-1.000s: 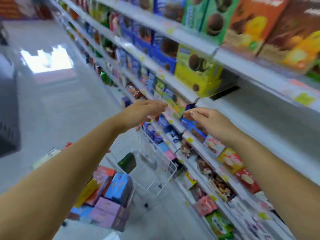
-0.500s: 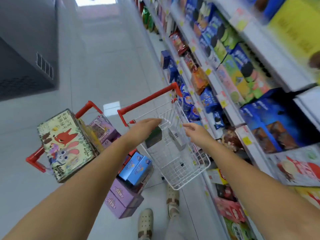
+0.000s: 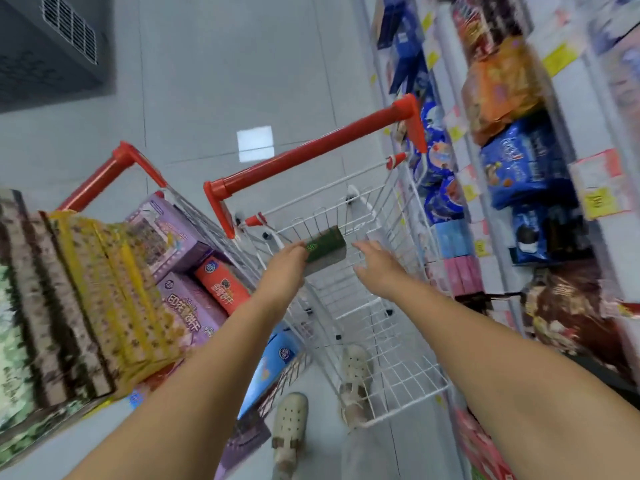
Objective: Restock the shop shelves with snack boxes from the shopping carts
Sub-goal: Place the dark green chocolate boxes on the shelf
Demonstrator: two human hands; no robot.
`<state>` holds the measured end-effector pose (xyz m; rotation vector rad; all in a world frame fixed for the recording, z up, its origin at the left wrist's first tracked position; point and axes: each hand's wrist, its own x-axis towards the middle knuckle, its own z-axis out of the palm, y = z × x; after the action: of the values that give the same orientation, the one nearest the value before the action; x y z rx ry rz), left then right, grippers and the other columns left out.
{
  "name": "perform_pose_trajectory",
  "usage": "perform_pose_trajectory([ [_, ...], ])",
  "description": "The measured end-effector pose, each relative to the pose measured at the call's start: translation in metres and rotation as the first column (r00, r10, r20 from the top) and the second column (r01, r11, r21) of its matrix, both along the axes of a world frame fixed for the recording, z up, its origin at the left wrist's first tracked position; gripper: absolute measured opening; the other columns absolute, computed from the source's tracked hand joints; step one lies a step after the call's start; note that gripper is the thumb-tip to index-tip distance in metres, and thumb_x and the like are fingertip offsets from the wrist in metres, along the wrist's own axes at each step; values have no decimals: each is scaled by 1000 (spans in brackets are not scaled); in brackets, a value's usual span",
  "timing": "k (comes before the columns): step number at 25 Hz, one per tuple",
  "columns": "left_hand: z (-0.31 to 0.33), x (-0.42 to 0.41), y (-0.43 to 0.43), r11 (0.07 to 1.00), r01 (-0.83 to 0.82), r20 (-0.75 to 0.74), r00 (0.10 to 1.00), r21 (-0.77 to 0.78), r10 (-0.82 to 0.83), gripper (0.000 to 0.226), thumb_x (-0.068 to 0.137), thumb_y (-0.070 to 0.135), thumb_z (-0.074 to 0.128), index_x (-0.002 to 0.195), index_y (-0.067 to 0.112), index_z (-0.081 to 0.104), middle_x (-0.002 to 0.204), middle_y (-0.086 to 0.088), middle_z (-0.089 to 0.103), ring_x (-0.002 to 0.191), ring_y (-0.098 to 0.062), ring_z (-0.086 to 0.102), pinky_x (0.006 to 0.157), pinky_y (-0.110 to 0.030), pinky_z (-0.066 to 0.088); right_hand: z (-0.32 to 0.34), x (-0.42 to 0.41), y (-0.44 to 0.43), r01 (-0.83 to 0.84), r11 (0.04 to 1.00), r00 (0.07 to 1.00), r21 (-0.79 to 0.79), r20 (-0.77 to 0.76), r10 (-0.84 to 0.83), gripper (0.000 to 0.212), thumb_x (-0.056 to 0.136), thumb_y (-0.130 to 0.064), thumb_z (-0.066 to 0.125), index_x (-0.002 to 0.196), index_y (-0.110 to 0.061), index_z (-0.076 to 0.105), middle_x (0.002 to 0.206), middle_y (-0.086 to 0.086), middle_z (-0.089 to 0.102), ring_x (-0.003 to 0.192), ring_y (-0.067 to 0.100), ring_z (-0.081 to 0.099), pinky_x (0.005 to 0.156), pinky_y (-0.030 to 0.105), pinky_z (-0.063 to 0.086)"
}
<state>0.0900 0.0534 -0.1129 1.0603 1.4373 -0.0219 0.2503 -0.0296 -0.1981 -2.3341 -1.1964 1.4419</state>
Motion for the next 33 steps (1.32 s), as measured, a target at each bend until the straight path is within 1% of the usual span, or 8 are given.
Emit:
perform_pose_trajectory([
  [5, -27, 1, 9, 966, -247, 29, 968, -76, 249, 24, 102, 10, 37, 98, 24, 56, 109, -1, 54, 112, -22, 51, 107, -44, 41, -49, -16, 48, -275, 956, 935, 99, 259, 243, 66, 85, -2, 57, 145, -15, 32, 150, 5, 28, 130, 30, 36, 106, 41, 37],
  [10, -43, -7, 15, 944, -303, 42, 950, -129, 311, 52, 97, 4, 45, 147, 18, 39, 143, -11, 48, 119, -24, 56, 97, -33, 48, -68, -21, 56, -418, 904, 816, 88, 473, 331, 51, 78, -15, 72, 125, -18, 52, 128, 7, 41, 113, 26, 43, 92, 37, 41],
  [14, -39, -20, 10, 995, 99, 2, 995, -9, -99, 86, 90, 3, 61, 157, 29, 12, 154, 3, 35, 125, -9, 47, 102, -30, 41, -25, 5, 38, 80, 978, 990, 191, -131, -56, 52, 74, -34, 80, 119, -21, 58, 112, -4, 56, 98, 14, 56, 83, 29, 48],
  [16, -32, -25, 6, 976, 219, 26, 975, -1, -219, 99, 84, 18, 75, 156, 36, 9, 160, 6, 26, 133, -14, 45, 106, -34, 40, 12, 20, 24, 284, 954, 896, 93, -380, -229, 38, 81, -32, 76, 114, -24, 61, 104, -4, 65, 92, 10, 63, 72, 21, 50],
  [20, -9, -20, 6, 976, 139, 178, 978, -168, -108, 61, 79, 30, 79, 130, 14, 51, 118, -6, 72, 91, -20, 74, 79, -31, 58, 46, 29, 10, 525, 844, 563, -108, -700, -439, 31, 92, -40, 59, 109, -16, 67, 103, 7, 71, 98, 20, 65, 84, 33, 52],
  [23, -2, -17, 6, 987, 57, 122, 992, -150, -39, 53, 75, 36, 81, 118, 15, 59, 98, -4, 77, 84, -21, 76, 76, -35, 60, 26, 27, 13, 589, 803, 728, -92, -371, -577, 56, 100, -55, 30, 124, -14, 60, 123, 10, 61, 117, 28, 55, 99, 42, 42],
  [26, -5, -19, 6, 995, -27, 100, 994, -96, 37, 46, 78, 37, 80, 114, 17, 58, 93, -2, 77, 79, -18, 76, 67, -30, 60, -18, 27, -7, 197, 980, 925, -1, 332, -185, 46, 99, -36, 46, 136, -9, 42, 134, 18, 46, 122, 34, 43, 96, 43, 41],
  [33, -13, -35, 11, 990, -132, 109, 985, -41, 136, 46, 78, 34, 81, 113, 15, 60, 92, -3, 78, 79, -21, 76, 64, -31, 60, -90, -2, -23, 117, 982, 880, -146, 473, -35, 90, 89, -16, 64, 154, -19, 0, 139, 17, 40, 119, 34, 49, 90, 45, 46],
])
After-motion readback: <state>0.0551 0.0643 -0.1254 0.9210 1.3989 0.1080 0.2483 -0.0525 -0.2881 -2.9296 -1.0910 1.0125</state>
